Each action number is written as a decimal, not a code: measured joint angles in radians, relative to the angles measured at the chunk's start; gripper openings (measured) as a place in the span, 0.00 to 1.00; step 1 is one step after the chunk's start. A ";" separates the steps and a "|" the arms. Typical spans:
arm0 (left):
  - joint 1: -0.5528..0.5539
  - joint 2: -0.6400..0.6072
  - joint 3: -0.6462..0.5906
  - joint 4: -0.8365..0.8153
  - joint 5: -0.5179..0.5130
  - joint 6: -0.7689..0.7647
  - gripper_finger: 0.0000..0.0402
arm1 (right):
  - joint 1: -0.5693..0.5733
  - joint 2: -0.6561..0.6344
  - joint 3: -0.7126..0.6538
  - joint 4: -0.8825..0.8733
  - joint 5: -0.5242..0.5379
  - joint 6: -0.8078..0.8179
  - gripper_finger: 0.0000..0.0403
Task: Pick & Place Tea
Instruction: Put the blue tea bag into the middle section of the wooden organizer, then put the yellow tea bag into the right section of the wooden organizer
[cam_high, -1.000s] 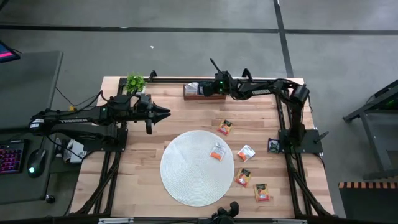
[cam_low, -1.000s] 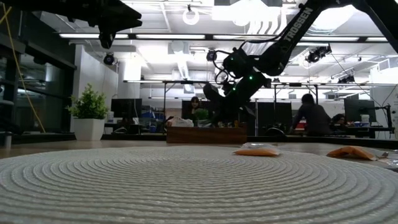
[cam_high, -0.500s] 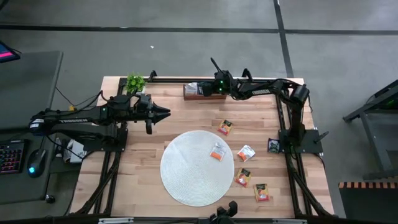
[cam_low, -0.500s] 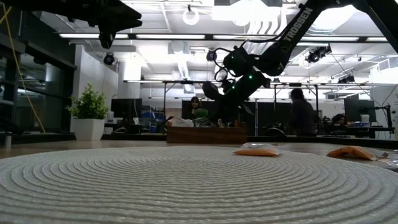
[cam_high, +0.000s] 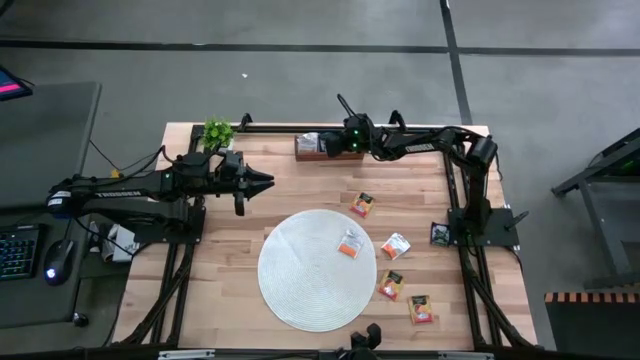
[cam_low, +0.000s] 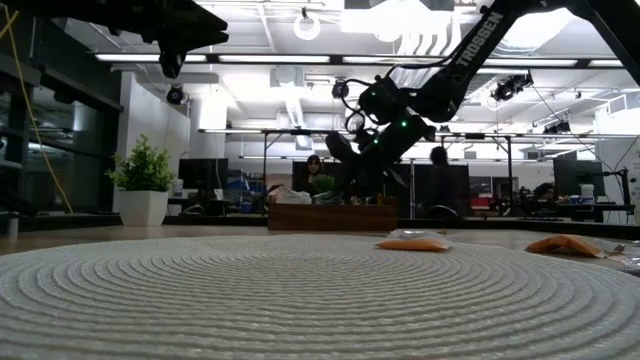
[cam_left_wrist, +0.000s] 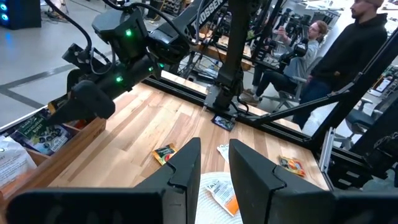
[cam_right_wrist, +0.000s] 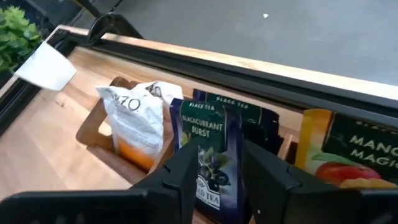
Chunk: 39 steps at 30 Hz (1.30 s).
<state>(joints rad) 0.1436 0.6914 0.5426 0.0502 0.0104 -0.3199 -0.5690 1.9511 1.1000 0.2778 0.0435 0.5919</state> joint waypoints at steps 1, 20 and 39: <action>0.000 0.000 0.000 0.000 0.000 0.000 0.21 | 0.000 -0.001 0.000 -0.002 -0.004 -0.008 0.30; 0.000 0.000 0.000 0.000 0.000 0.000 0.21 | -0.005 -0.174 0.000 -0.231 -0.011 -0.197 0.39; 0.000 0.000 0.000 0.000 0.000 0.000 0.21 | 0.015 -0.420 -0.004 -0.888 -0.260 -0.494 0.41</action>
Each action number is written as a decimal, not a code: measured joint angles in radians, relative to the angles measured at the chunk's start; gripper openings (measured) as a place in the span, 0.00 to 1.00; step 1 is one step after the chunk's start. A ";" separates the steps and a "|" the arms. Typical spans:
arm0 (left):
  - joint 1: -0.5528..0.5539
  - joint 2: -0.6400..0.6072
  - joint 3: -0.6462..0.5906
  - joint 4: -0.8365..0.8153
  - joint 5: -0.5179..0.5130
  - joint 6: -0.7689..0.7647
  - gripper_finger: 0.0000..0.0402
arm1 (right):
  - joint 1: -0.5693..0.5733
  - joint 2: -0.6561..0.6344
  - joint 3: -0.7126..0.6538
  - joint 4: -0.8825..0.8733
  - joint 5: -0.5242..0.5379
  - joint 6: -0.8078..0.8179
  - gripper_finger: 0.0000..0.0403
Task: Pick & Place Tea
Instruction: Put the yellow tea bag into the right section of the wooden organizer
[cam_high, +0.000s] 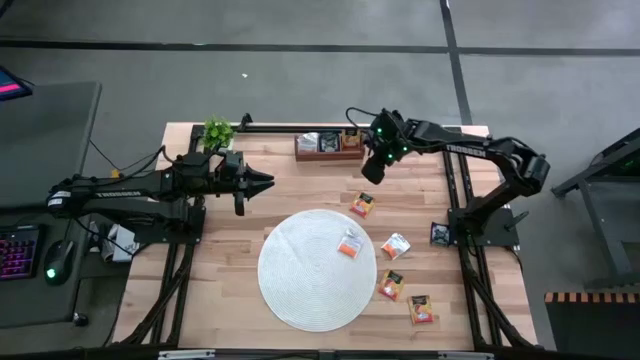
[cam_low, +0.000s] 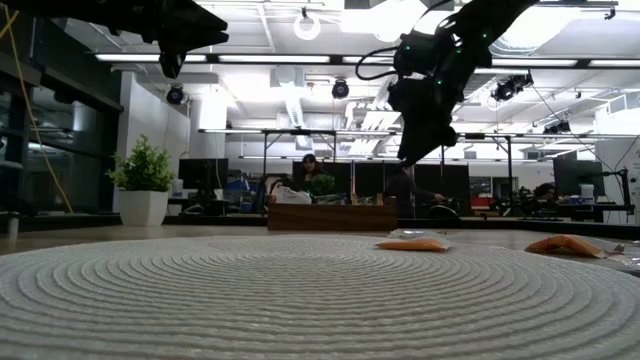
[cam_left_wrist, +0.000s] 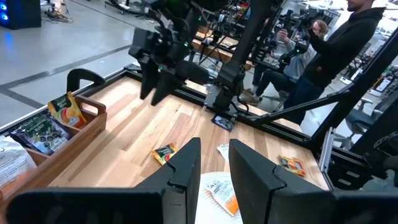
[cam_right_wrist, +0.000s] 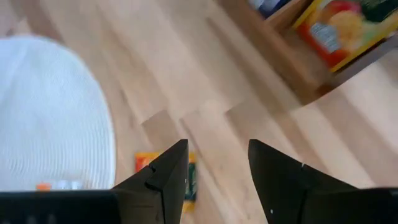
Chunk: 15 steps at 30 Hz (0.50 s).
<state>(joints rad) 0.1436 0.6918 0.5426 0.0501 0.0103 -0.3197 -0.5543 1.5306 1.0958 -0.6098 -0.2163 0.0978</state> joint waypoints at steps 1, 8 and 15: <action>0.000 0.000 0.000 0.000 0.000 0.000 0.21 | 0.005 0.004 0.000 -0.004 -0.001 -0.007 0.41; 0.000 0.000 0.000 0.000 0.000 0.000 0.21 | 0.030 0.043 0.000 -0.050 -0.001 -0.002 0.42; 0.000 0.000 0.000 0.000 0.000 0.000 0.21 | 0.068 0.089 0.000 -0.098 0.016 0.080 0.43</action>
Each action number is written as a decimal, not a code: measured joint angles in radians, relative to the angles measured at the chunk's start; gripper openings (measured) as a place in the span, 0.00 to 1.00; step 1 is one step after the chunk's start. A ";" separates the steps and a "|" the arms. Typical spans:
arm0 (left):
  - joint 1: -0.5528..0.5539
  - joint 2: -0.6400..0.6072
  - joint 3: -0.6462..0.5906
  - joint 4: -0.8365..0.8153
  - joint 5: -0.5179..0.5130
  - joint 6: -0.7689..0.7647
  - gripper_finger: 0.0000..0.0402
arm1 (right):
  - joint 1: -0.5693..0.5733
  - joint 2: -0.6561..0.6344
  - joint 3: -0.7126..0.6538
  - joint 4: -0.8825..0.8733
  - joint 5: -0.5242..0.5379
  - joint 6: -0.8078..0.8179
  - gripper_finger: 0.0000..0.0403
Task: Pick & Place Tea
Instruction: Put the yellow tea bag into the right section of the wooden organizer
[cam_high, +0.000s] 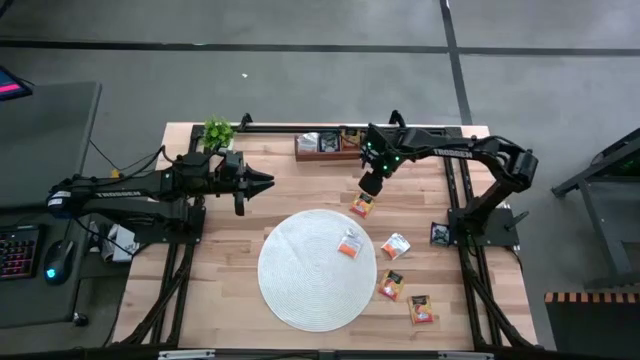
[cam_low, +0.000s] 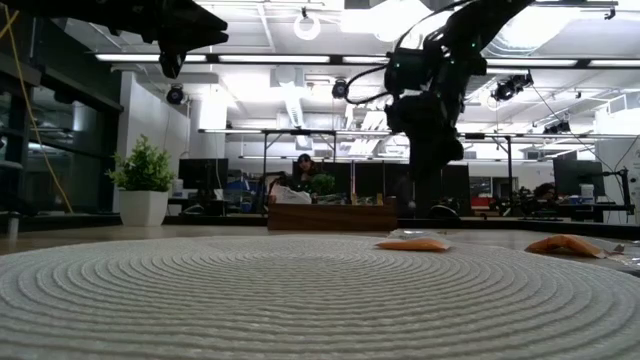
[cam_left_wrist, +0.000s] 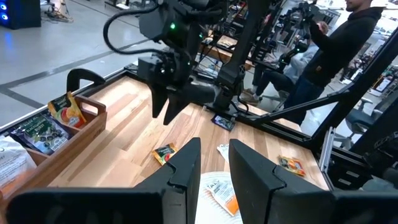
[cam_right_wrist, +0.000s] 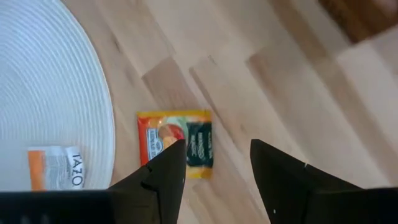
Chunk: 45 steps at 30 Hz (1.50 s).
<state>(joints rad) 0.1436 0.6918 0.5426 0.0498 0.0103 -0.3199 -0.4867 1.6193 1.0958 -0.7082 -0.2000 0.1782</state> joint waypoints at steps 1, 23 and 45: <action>0.000 0.000 0.000 0.001 0.000 0.000 0.21 | 0.005 0.003 0.000 -0.008 -0.001 0.022 0.43; 0.000 0.000 0.000 0.000 0.000 0.000 0.21 | 0.071 0.011 -0.210 0.138 0.031 0.399 0.43; 0.000 0.000 0.000 0.000 0.000 0.000 0.21 | 0.093 0.011 -0.210 0.158 0.042 0.492 0.68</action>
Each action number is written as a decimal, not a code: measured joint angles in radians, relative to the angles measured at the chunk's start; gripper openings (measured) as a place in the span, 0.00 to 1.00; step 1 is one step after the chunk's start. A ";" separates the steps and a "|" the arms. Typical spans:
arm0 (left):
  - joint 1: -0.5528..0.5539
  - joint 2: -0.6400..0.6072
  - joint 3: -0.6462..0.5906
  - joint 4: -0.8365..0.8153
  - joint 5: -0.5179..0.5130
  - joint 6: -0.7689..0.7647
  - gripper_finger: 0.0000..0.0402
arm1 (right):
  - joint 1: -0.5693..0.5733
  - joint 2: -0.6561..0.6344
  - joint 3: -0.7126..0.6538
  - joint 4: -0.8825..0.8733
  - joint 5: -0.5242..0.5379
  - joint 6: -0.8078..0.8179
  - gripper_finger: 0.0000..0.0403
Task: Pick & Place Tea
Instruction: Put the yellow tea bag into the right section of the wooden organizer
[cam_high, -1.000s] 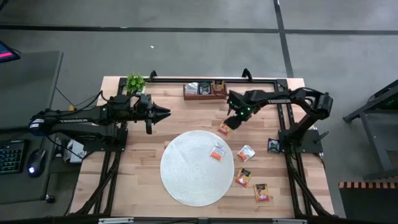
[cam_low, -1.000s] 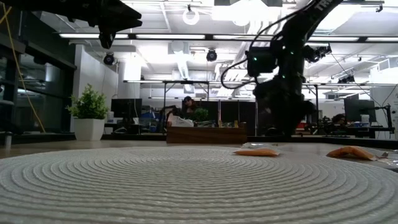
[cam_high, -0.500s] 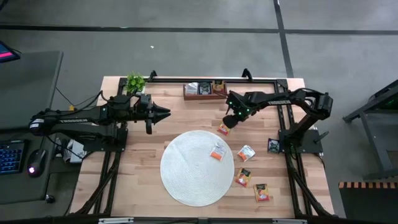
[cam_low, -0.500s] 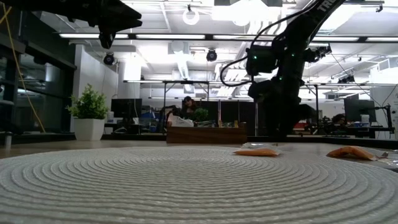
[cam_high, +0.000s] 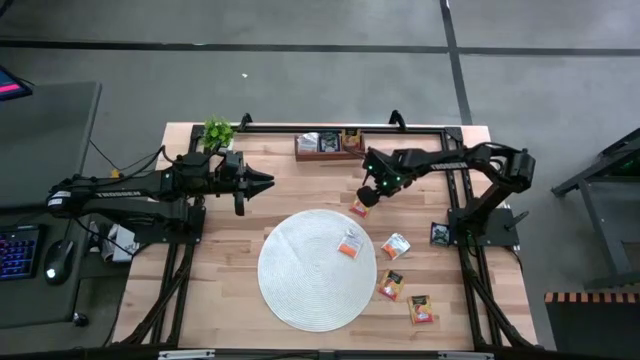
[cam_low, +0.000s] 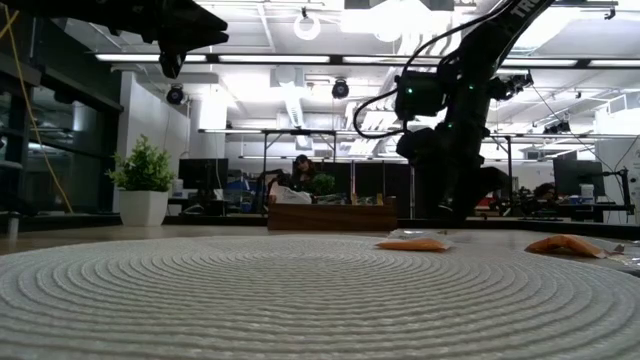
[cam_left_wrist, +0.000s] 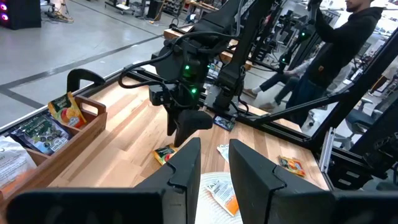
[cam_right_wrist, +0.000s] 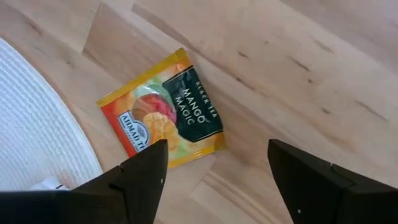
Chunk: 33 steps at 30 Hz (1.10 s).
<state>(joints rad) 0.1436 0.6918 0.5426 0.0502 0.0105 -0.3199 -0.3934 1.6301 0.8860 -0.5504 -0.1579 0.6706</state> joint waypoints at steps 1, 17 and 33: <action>0.000 0.000 0.000 0.000 0.000 0.000 0.21 | 0.006 0.001 0.000 0.005 -0.003 0.006 0.68; 0.000 0.000 0.000 0.000 0.000 0.000 0.21 | 0.047 0.010 0.000 0.043 0.057 0.065 0.68; 0.000 0.000 0.000 0.000 0.000 0.000 0.21 | 0.047 0.011 -0.001 0.040 0.081 0.090 0.68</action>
<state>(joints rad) 0.1436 0.6918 0.5426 0.0502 0.0101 -0.3199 -0.3468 1.6409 0.8852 -0.5109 -0.0765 0.7608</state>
